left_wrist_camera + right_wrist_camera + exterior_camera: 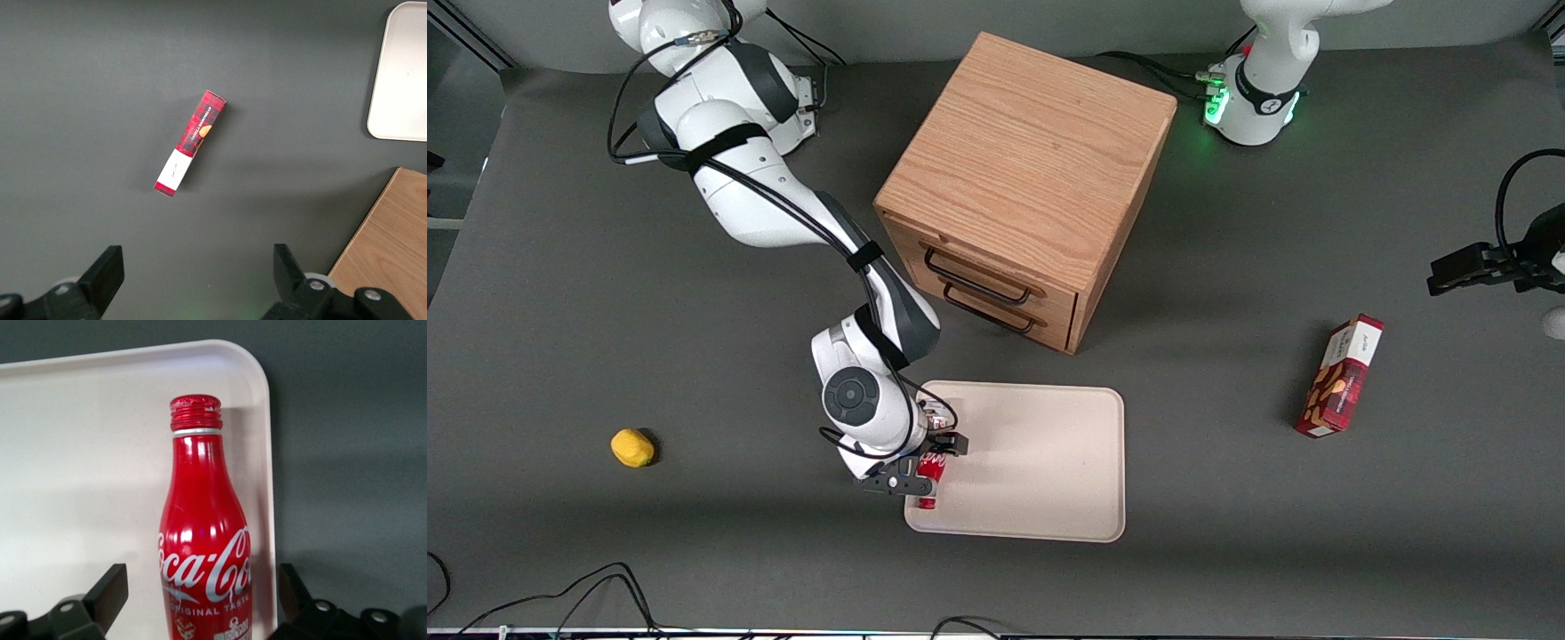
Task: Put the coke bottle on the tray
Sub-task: 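Open the right gripper to release the bottle on the tray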
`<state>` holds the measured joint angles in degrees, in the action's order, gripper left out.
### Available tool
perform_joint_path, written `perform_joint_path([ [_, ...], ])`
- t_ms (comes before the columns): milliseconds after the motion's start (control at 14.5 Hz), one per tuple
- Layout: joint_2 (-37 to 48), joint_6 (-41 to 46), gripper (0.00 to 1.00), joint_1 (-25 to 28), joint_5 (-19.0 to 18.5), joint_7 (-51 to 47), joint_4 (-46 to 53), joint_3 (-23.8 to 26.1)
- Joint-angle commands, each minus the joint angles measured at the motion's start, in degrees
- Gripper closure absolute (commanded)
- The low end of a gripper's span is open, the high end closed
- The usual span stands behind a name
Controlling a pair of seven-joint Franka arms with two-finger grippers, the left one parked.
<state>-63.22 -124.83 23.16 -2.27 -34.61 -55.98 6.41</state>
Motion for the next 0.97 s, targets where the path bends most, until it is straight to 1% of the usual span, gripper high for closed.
perform_joint_path([
  [0, -1.29, -0.15, 0.0, 0.74, -0.8, 0.77, 2.37, -0.7],
  [138, -0.68, 0.8, 0.0, 0.74, -0.8, 0.86, 2.37, -0.7],
  [207, 0.19, 2.64, 0.0, 0.57, -0.8, 0.77, 2.37, -0.7],
  [414, 6.33, 11.16, 0.0, -0.83, -0.45, 0.68, 1.84, -0.61],
  [552, 14.48, 16.34, 0.0, -3.63, -0.28, 0.77, -5.76, 0.26],
  [759, 30.65, 16.63, 0.0, -6.81, -0.27, 1.65, -23.51, 0.36],
  [897, 39.45, 16.72, 0.0, -9.44, -0.19, 3.75, -32.57, 0.36],
])
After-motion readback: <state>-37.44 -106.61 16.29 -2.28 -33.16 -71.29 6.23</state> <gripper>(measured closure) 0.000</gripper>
